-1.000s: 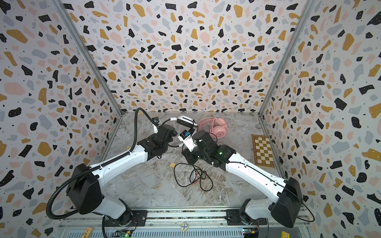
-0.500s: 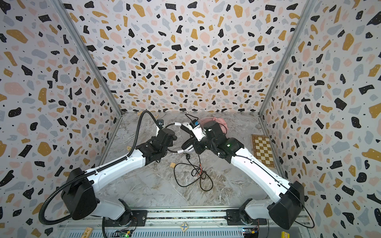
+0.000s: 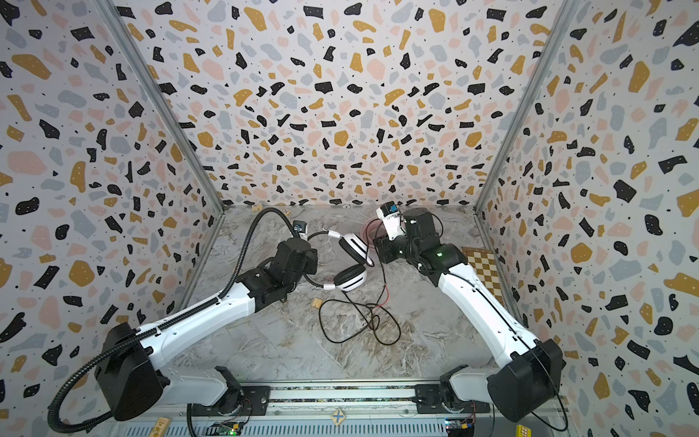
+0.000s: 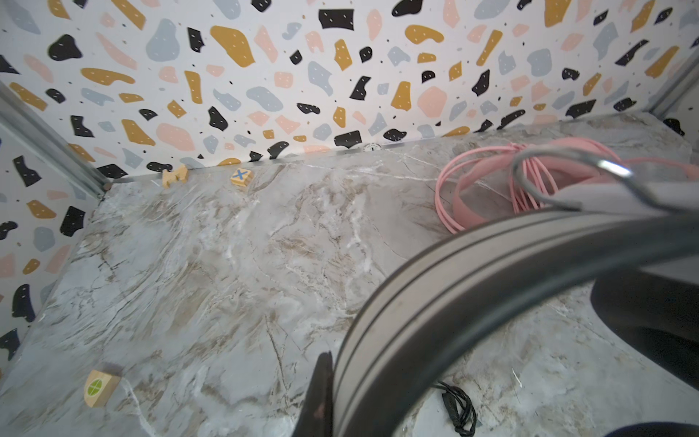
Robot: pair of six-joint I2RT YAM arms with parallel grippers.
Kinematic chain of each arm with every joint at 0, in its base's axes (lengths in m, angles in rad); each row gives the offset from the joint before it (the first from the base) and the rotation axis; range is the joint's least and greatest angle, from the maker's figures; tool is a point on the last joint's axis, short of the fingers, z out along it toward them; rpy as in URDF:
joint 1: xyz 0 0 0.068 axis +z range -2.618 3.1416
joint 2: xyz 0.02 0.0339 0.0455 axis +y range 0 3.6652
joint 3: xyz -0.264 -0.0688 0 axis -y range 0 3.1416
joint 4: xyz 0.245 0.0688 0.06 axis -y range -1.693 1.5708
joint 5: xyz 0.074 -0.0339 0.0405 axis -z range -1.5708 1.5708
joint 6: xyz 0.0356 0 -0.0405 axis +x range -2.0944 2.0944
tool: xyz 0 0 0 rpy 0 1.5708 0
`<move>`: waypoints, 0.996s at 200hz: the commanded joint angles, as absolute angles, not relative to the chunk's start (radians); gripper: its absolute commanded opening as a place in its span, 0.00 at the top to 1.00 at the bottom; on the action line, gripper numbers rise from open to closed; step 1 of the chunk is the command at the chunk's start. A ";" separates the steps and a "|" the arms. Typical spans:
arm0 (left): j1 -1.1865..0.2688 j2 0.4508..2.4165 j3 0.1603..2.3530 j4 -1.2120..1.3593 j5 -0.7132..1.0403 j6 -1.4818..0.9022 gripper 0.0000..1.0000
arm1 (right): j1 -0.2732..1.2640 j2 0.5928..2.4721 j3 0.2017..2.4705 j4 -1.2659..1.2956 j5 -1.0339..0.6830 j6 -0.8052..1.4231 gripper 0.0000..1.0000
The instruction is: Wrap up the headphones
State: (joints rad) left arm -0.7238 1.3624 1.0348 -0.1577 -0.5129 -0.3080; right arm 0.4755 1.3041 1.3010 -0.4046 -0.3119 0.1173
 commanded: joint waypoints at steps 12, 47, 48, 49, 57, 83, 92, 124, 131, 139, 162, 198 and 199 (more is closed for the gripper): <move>-0.724 1.414 1.102 -0.115 -0.413 -0.265 1.00 | 0.542 1.273 1.438 -0.457 -0.302 0.066 0.96; -0.724 1.462 1.136 -0.115 -0.289 -0.217 1.00 | 0.636 1.309 1.567 -0.548 -0.288 0.012 0.96; -0.724 1.463 1.135 -0.115 -0.287 -0.215 1.00 | 0.638 1.310 1.567 -0.550 -0.288 0.010 0.96; -0.724 1.464 1.136 -0.115 -0.285 -0.214 1.00 | 0.641 1.312 1.572 -0.552 -0.286 0.010 0.96; -0.724 1.474 1.141 -0.119 -0.281 -0.207 1.00 | 0.665 1.321 1.594 -0.568 -0.280 -0.001 0.96; -0.724 1.490 1.156 -0.127 -0.247 -0.184 1.00 | 0.707 1.337 1.626 -0.582 -0.311 -0.012 0.95; -0.724 1.491 1.157 -0.125 -0.231 -0.175 1.00 | 0.710 1.341 1.629 -0.581 -0.341 -0.013 0.95; -0.724 1.499 1.161 -0.126 -0.196 -0.147 1.00 | 0.712 1.351 1.637 -0.573 -0.432 -0.017 0.95; -0.724 1.501 1.160 -0.125 -0.192 -0.141 1.00 | 0.712 1.354 1.641 -0.572 -0.464 -0.017 0.95; -0.724 1.504 1.163 -0.126 -0.191 -0.137 1.00 | 0.712 1.355 1.643 -0.570 -0.517 -0.015 0.95; -0.723 1.504 1.161 -0.119 -0.177 -0.132 1.00 | 0.718 1.355 1.642 -0.541 -0.623 0.000 0.95; -0.723 1.498 1.157 -0.101 -0.131 -0.125 1.00 | 0.718 1.371 1.637 -0.484 -0.775 0.037 0.95; -0.723 1.497 1.158 -0.101 -0.130 -0.124 1.00 | 0.718 1.370 1.636 -0.482 -0.777 0.038 0.95</move>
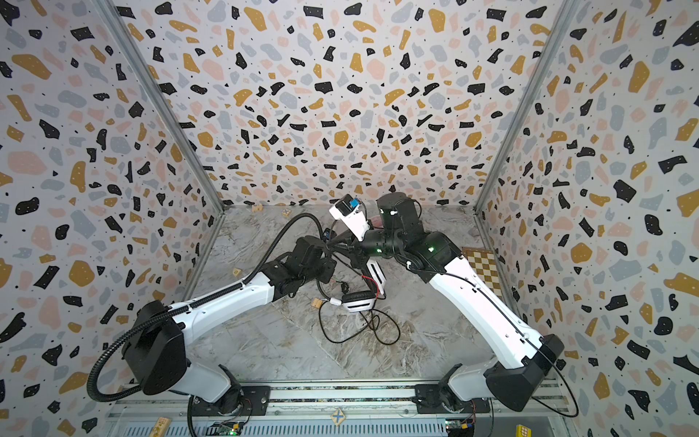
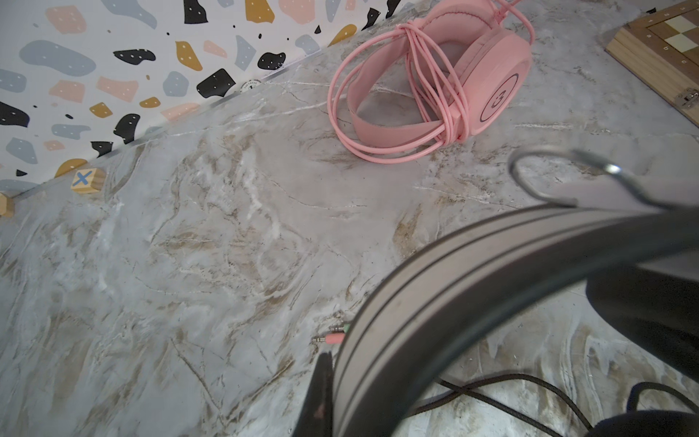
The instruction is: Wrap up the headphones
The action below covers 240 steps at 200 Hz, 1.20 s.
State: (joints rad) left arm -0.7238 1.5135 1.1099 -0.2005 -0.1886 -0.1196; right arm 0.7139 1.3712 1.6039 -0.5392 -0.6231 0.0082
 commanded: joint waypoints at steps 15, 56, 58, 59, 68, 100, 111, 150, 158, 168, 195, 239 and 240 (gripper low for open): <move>-0.722 1.485 1.151 -0.092 -0.110 -0.119 1.00 | 0.715 1.374 1.625 -0.474 -0.761 0.042 0.95; -0.723 1.406 1.102 -0.041 -0.087 -0.107 1.00 | 0.589 1.367 1.524 -0.390 -0.809 0.110 0.95; -0.723 1.398 1.097 -0.034 -0.087 -0.107 1.00 | 0.579 1.367 1.519 -0.385 -0.813 0.116 0.95; -0.723 1.395 1.094 -0.033 -0.087 -0.106 1.00 | 0.576 1.367 1.514 -0.381 -0.815 0.119 0.95; -0.721 1.363 1.069 -0.008 -0.087 -0.102 1.00 | 0.528 1.364 1.482 -0.349 -0.824 0.146 0.96; -0.716 1.273 0.995 0.055 -0.117 -0.097 1.00 | 0.410 1.337 1.382 -0.251 -0.819 0.211 0.96; -0.711 1.262 0.988 0.058 -0.120 -0.097 1.00 | 0.380 1.331 1.352 -0.223 -0.821 0.230 0.96; -0.677 1.246 0.967 0.088 -0.070 -0.128 1.00 | 0.307 1.319 1.260 -0.138 -0.838 0.279 0.96; -0.663 1.241 0.961 0.099 -0.051 -0.142 1.00 | 0.296 1.314 1.242 -0.122 -0.847 0.290 0.96; -0.645 1.237 0.953 0.117 -0.023 -0.163 1.00 | 0.284 1.310 1.225 -0.105 -0.860 0.299 0.96; -0.598 1.217 0.933 0.166 0.054 -0.214 1.00 | 0.265 1.299 1.179 -0.084 -0.879 0.306 0.96; -0.564 1.185 0.927 0.206 0.128 -0.252 1.00 | 0.259 1.319 1.143 -0.088 -0.903 0.289 0.96; -0.564 1.184 0.926 0.208 0.130 -0.253 1.00 | 0.259 1.319 1.142 -0.088 -0.902 0.288 0.96</move>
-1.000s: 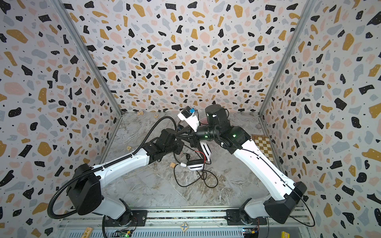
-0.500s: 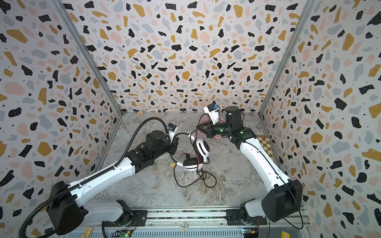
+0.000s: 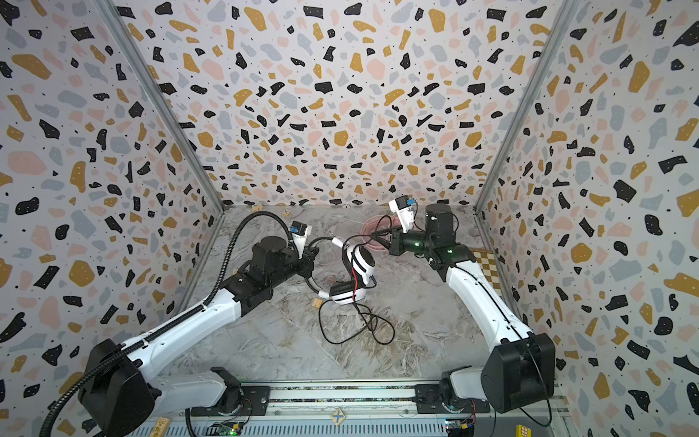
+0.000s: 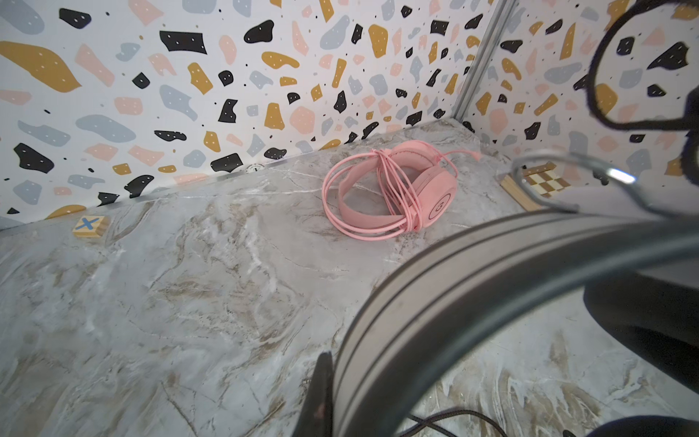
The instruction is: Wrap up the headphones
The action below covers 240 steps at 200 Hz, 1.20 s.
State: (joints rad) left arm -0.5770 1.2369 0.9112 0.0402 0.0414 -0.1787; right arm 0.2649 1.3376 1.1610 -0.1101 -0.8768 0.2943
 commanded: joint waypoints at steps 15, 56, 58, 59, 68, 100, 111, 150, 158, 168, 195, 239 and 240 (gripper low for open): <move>-0.546 1.168 0.913 0.233 0.159 -0.279 1.00 | 0.254 1.322 1.125 -0.086 -0.895 0.286 0.96; -0.512 1.134 0.890 0.299 0.219 -0.343 1.00 | 0.253 1.346 1.100 -0.105 -0.863 0.267 0.96; -0.510 1.135 0.889 0.302 0.224 -0.347 1.00 | 0.253 1.346 1.099 -0.104 -0.863 0.267 0.96; -0.510 1.133 0.888 0.305 0.225 -0.349 1.00 | 0.253 1.346 1.097 -0.103 -0.865 0.266 0.96; -0.503 1.130 0.887 0.314 0.237 -0.364 1.00 | 0.253 1.348 1.091 -0.099 -0.867 0.267 0.96; -0.475 1.113 0.881 0.346 0.262 -0.414 1.00 | 0.253 1.359 1.066 -0.095 -0.864 0.264 0.96; -0.464 1.101 0.868 0.375 0.275 -0.443 1.00 | 0.253 1.365 1.057 -0.094 -0.860 0.265 0.96; -0.432 1.079 0.841 0.474 0.315 -0.550 1.00 | 0.280 1.386 1.024 -0.062 -0.869 0.268 0.96; -0.426 1.078 0.839 0.491 0.326 -0.570 1.00 | 0.286 1.390 1.016 -0.057 -0.865 0.268 0.96; -0.416 1.075 0.835 0.516 0.338 -0.597 1.00 | 0.291 1.394 1.005 -0.049 -0.861 0.267 0.96; -0.398 1.063 0.839 0.519 0.328 -0.606 1.00 | 0.295 1.394 0.975 -0.022 -0.860 0.277 0.96; -0.397 1.059 0.878 0.341 0.250 -0.494 1.00 | 0.286 1.362 0.997 0.036 -0.861 0.324 0.94; -0.397 1.058 0.878 0.338 0.248 -0.492 1.00 | 0.285 1.361 0.998 0.038 -0.861 0.326 0.94</move>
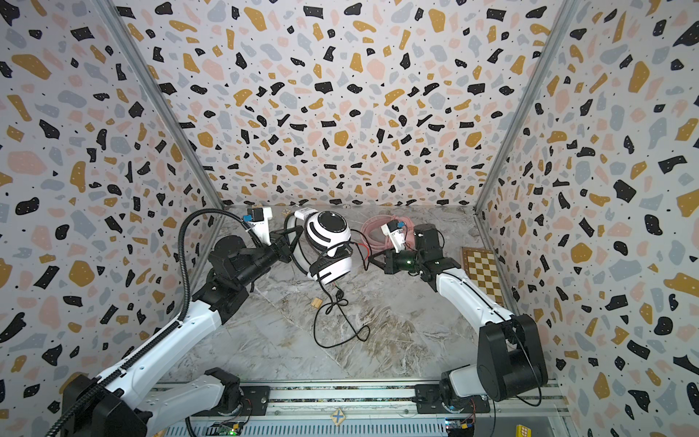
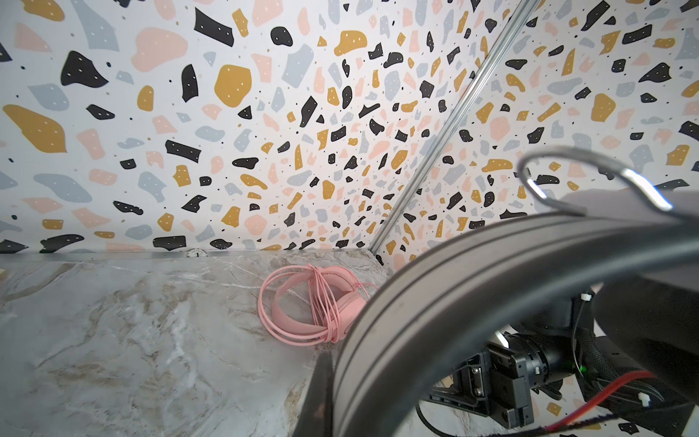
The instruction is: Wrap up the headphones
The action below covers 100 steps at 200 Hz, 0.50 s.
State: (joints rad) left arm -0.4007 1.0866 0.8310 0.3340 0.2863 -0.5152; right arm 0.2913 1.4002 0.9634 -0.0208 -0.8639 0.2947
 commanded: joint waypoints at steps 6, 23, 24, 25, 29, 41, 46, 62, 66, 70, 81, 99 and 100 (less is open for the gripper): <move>-0.397 1.056 0.876 0.331 0.241 -0.485 1.00 | 0.285 1.360 1.007 0.047 -0.863 0.334 0.92; -0.397 1.057 0.878 0.310 0.221 -0.473 1.00 | 0.290 1.362 1.028 0.057 -0.881 0.344 0.90; -0.397 1.057 0.878 0.308 0.220 -0.474 1.00 | 0.290 1.363 1.029 0.057 -0.881 0.344 0.90; -0.397 1.057 0.879 0.304 0.219 -0.474 1.00 | 0.290 1.363 1.031 0.057 -0.881 0.344 0.90; -0.397 1.059 0.885 0.295 0.213 -0.469 1.00 | 0.291 1.363 1.032 0.057 -0.880 0.343 0.90; -0.396 1.057 0.903 0.261 0.190 -0.457 1.00 | 0.291 1.369 1.024 0.051 -0.869 0.335 0.92; -0.394 1.055 0.908 0.258 0.181 -0.457 1.00 | 0.291 1.372 1.017 0.046 -0.861 0.331 0.93; -0.387 1.044 0.917 0.258 0.162 -0.474 1.00 | 0.290 1.386 0.971 0.048 -0.836 0.335 0.94; -0.384 1.042 0.919 0.258 0.158 -0.479 1.00 | 0.289 1.387 0.955 0.062 -0.836 0.345 0.94; -0.381 1.042 0.922 0.258 0.155 -0.483 1.00 | 0.288 1.387 0.936 0.079 -0.837 0.353 0.94; -0.378 1.048 0.933 0.258 0.153 -0.494 1.00 | 0.290 1.391 0.894 0.126 -0.847 0.379 0.93; -0.370 1.063 0.948 0.258 0.164 -0.531 1.00 | 0.300 1.398 0.859 0.167 -0.872 0.396 0.93; -0.369 1.064 0.948 0.258 0.164 -0.533 1.00 | 0.301 1.399 0.858 0.167 -0.872 0.395 0.93</move>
